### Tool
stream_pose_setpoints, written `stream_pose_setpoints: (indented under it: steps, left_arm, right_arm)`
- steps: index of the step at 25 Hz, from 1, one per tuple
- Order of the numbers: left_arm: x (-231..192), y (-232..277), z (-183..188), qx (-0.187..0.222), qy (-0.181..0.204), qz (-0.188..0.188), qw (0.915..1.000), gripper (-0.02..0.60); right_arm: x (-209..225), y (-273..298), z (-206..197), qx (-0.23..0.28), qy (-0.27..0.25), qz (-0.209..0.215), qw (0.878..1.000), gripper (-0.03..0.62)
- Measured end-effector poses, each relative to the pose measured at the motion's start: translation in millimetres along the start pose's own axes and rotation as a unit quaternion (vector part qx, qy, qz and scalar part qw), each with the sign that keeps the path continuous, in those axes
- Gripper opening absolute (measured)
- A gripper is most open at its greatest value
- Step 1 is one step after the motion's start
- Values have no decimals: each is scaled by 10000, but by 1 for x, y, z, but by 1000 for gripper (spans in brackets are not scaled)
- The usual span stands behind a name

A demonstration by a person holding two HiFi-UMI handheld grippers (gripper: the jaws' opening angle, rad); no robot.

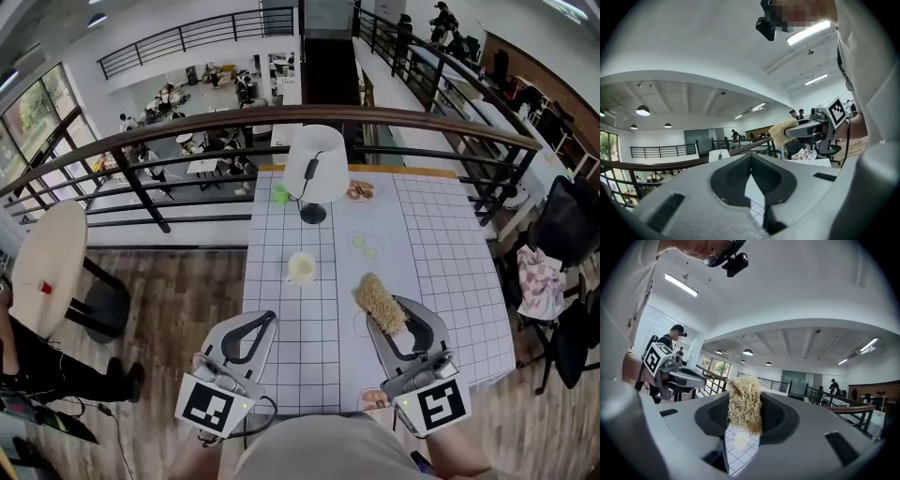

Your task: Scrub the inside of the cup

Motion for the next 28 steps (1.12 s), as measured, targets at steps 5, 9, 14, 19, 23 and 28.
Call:
stream_pose_setpoints:
  steps: [5,9,14,19,23,28]
  left_arm:
    - [0,1,-3,-9,-103,-78,9999,14]
    - [8,4,-6,102,-85,-341,9993,14]
    - [14,6,-6,8,8,-389,9992,14]
    - [15,5,-5,28,-13,-432,9991,14]
    - [11,5,-4,50,-15,-290,9996,14]
    - [10,8,-6,18,-67,-228,9997,14]
  right_arm:
    - [-1,4,-1,6,59,63,10000,137]
    - [1,8,-8,-92,281,76,9995,137]
    - [0,10,-9,-103,329,134,9993,137]
    - [-1,10,-10,-138,299,165,9993,138]
    - [2,11,-8,-101,346,152,9992,138]
    - [4,11,-9,-84,356,161,9992,138]
Point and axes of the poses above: the fingertips, and each gripper's own axes: y forward along the fingers, x to its right, z out of its top, the point moved 3 cm from there along -y, backward along the fingers, and after that the axes turned 2 degrees about z, right-handed, at the moved point
